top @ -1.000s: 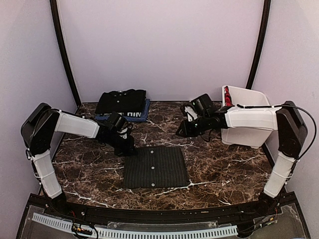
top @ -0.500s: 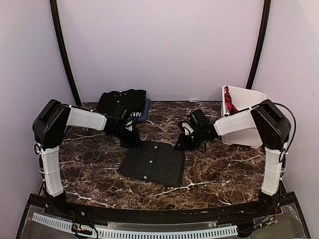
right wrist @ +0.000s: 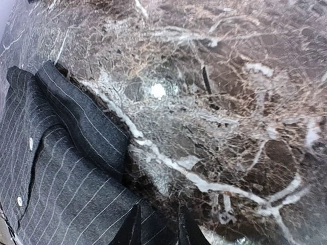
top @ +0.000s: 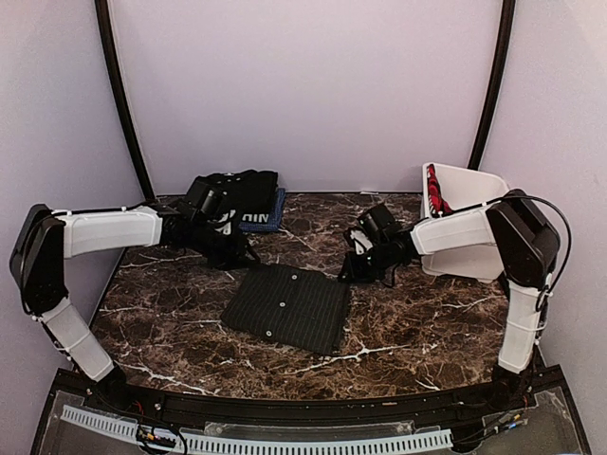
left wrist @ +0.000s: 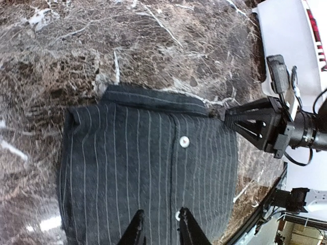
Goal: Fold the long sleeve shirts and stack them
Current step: Smooth out the square-folded shirt at the center of the board.
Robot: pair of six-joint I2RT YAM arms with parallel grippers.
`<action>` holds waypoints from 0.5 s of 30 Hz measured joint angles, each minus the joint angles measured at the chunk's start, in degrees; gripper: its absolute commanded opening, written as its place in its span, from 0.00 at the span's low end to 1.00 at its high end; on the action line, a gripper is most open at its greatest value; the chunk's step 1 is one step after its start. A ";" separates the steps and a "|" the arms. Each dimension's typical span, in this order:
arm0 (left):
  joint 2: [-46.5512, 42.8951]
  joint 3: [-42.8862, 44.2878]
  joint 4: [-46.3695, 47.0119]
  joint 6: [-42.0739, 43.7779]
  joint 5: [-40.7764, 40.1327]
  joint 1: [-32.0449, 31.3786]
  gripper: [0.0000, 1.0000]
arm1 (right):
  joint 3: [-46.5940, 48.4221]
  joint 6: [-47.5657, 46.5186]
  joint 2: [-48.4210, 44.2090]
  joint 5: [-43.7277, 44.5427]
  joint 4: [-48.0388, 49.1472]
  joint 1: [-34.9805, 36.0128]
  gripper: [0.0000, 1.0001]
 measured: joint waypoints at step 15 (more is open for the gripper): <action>-8.17 -19.80 -0.96 -4.98 1.55 -3.04 0.13 | 3.37 -0.02 -6.60 1.79 -2.84 8.72 0.26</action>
